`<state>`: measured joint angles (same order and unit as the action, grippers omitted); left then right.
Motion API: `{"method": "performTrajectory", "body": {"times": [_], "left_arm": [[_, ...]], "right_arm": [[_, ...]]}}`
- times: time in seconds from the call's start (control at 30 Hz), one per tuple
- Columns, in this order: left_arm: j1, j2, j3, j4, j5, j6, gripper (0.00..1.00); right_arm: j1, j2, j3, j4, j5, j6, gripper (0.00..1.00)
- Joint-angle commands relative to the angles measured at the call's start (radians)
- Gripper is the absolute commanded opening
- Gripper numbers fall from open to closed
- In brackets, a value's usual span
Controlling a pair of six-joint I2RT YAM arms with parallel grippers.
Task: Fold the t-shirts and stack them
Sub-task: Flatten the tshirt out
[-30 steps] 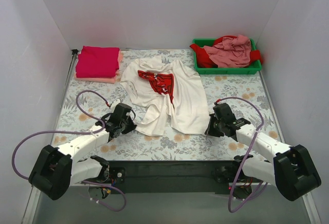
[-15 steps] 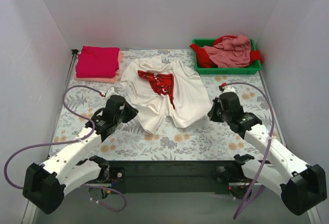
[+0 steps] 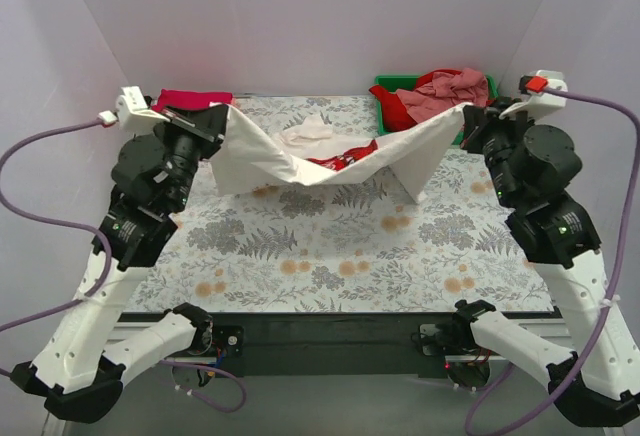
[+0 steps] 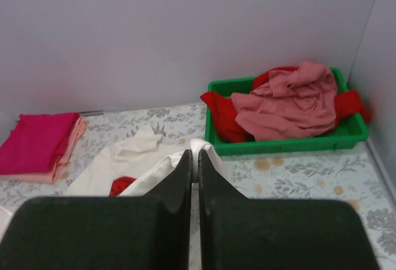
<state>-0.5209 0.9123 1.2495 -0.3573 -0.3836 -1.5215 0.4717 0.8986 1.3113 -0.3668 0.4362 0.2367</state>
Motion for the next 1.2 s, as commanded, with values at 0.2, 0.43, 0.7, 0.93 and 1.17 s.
{"method": "performTrajectory", "body": {"times": [0.2, 0.43, 0.7, 0.93, 1.17], "left_arm": [[-0.002, -0.032, 0.411, 0.029, -0.004, 0.239, 0.0], [-0.002, -0.024, 0.703, 0.043, 0.207, 0.337, 0.0], [-0.002, 0.034, 0.918, 0.006, 0.255, 0.38, 0.0], [-0.001, 0.124, 0.916, 0.021, 0.114, 0.461, 0.0], [-0.002, 0.27, 0.685, 0.174, -0.22, 0.659, 0.0]], "right_arm": [[-0.004, -0.039, 0.321, 0.042, 0.038, -0.178, 0.01], [-0.004, -0.13, 0.468, 0.02, -0.135, -0.172, 0.01], [-0.004, -0.164, 0.542, -0.018, -0.171, -0.16, 0.01], [-0.004, -0.124, 0.494, -0.023, -0.104, -0.166, 0.01], [-0.004, -0.038, 0.282, 0.031, 0.097, -0.191, 0.01]]}}
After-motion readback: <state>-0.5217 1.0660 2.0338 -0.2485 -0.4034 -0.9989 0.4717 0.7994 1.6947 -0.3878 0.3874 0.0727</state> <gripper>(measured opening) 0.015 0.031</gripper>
